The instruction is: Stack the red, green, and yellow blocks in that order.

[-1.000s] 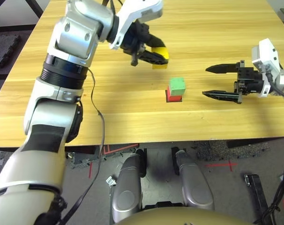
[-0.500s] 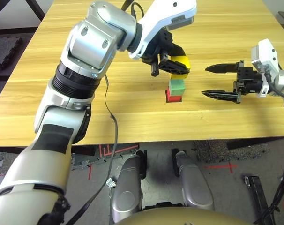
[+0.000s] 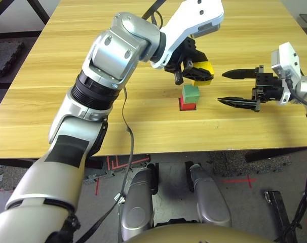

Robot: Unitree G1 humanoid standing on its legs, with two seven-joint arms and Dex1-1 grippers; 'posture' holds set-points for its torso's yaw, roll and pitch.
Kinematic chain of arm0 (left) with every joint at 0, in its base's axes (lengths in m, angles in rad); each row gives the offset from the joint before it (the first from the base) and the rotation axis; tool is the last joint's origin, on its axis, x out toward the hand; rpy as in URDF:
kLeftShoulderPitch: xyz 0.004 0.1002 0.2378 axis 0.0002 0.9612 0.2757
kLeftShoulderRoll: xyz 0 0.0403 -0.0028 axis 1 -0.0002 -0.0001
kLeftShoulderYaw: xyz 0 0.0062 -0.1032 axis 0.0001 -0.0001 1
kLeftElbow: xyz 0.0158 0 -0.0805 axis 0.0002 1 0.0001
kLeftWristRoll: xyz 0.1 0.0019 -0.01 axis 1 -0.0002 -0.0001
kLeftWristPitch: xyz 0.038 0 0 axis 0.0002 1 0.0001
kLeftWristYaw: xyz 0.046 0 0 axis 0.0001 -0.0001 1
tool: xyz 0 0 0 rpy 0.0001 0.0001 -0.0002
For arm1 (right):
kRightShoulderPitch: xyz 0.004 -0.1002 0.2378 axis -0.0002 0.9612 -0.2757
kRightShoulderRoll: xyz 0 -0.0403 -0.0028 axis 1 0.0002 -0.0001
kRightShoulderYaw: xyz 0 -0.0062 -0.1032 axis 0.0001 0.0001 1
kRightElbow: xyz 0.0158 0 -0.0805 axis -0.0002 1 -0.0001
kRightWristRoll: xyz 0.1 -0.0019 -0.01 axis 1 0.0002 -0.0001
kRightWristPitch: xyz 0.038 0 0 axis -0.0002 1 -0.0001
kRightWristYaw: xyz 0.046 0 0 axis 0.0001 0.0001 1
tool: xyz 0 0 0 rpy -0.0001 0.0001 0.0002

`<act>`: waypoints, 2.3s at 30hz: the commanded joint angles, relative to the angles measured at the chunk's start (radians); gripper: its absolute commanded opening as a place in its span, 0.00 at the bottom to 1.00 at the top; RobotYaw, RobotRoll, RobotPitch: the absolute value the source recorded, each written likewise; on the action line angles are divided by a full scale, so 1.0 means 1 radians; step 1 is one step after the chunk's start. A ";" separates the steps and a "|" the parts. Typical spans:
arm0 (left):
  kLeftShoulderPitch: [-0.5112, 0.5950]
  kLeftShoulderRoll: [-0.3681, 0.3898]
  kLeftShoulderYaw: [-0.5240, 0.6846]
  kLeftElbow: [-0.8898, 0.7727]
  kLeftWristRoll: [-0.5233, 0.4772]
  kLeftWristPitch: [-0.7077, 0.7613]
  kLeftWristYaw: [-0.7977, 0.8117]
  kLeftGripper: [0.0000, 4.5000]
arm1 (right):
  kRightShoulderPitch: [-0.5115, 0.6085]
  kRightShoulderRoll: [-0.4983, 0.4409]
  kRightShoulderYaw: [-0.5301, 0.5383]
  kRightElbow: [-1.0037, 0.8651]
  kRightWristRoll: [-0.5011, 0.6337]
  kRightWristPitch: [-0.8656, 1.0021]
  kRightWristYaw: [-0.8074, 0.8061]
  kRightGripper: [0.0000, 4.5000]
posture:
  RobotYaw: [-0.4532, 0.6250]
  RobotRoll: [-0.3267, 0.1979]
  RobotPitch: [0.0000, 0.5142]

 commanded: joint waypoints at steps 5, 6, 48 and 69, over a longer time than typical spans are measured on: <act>0.054 0.017 -0.049 0.012 0.013 -0.078 0.000 0.43 | 0.015 -0.024 -0.022 -0.019 0.011 0.012 0.009 1.00 | 0.58 0.92 0.44; 0.058 0.016 -0.049 0.019 0.013 -0.083 0.003 0.43 | 0.015 -0.029 -0.025 -0.020 0.013 0.015 0.011 1.00 | 0.58 0.92 0.44; 0.107 0.001 -0.050 0.086 0.056 -0.220 0.002 0.43 | 0.046 -0.044 -0.030 -0.052 0.023 0.035 0.011 1.00 | 0.56 0.87 0.44; 0.085 0.047 -0.086 0.048 0.065 -0.151 -0.055 0.99 | 0.033 -0.034 -0.019 -0.036 0.016 0.033 0.008 1.00 | 0.58 0.88 0.46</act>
